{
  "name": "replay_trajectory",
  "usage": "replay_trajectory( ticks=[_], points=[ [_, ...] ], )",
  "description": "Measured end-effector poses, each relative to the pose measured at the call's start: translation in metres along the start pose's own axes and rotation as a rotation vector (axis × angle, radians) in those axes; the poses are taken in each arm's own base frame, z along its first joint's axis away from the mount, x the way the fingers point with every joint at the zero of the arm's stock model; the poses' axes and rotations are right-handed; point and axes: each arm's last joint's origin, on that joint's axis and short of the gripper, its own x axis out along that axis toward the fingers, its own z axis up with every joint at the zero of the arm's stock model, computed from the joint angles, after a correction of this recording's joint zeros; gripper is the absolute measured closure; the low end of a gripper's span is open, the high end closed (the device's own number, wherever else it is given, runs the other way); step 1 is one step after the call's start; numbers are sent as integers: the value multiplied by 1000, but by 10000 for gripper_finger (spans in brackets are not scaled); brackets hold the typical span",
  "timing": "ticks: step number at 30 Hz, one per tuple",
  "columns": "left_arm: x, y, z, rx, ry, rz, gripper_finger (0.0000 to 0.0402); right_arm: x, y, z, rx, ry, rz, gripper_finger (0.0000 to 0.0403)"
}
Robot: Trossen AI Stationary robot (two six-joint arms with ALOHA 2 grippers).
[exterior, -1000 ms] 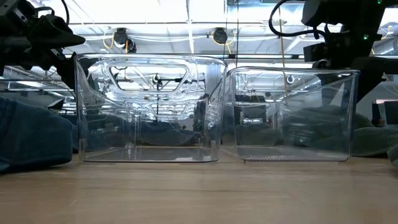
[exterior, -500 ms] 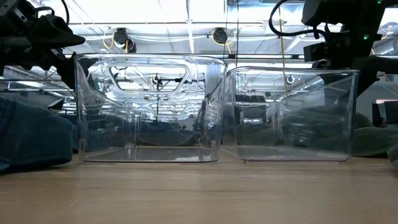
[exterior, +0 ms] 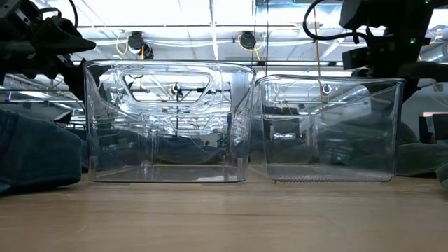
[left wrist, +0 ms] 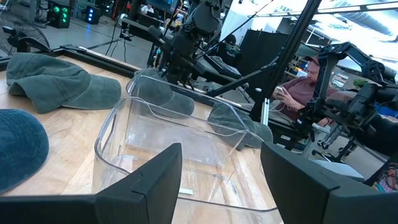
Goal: Pick & Place hat
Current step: Put the middle gray cap into the right transparent bin
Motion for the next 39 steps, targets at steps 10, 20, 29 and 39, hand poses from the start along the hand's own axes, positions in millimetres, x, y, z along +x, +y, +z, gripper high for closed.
replay_trajectory(
  ticks=[10, 20, 29, 39],
  points=[
    [0, 0, 0, 0, 0, 0, 174, 0, 0, 0, -8, -1, 16, 400],
    [0, 0, 0, 0, 0, 0, 174, 0, 1, 0, -9, -1, 16, 402],
    [0, 0, 0, 0, 0, 0, 174, 0, 1, 0, -8, -1, 16, 402],
    [0, 0, 0, 0, 0, 0, 174, -3, 0, 2, 0, -6, 15, 403]
  ],
)
